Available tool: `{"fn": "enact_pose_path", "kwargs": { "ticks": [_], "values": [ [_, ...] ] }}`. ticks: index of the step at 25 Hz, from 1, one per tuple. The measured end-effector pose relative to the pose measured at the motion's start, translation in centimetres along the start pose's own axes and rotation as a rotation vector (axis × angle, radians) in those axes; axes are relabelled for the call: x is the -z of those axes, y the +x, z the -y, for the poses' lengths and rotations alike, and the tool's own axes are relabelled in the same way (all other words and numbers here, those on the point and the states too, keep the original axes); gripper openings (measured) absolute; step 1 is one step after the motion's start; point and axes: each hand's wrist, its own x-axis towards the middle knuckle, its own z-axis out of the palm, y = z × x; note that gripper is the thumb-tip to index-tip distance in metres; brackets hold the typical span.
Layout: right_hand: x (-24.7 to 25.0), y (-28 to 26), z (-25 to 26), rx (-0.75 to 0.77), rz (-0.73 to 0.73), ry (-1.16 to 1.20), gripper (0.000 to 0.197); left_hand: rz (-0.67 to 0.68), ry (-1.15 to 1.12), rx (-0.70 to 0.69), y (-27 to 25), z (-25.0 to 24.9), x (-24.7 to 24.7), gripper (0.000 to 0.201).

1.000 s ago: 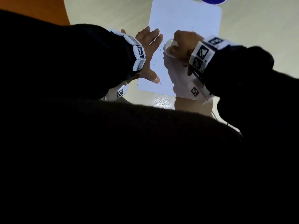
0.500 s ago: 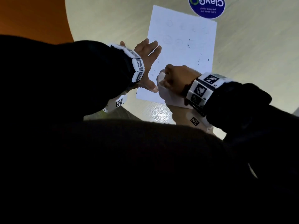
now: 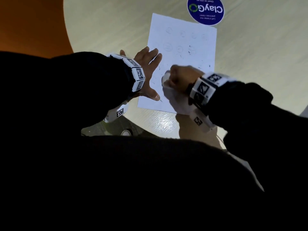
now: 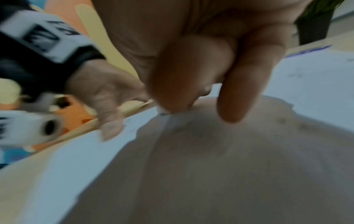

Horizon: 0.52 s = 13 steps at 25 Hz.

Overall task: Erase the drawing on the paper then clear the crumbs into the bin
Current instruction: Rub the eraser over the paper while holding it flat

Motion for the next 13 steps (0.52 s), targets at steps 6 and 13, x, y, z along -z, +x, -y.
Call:
{"fn": "enact_pose_path", "kwargs": {
  "ticks": [6,13],
  "values": [
    [-0.5,-1.0,0.2,-0.002,0.013,0.016,0.028,-0.02,-0.01,-0.023,0.2,0.5,-0.3,0.133],
    [2.1,2.4,-1.1,-0.071,0.129,0.114,0.037,0.028,-0.026,0.008,0.2,0.1,0.1,0.133]
  ]
}}
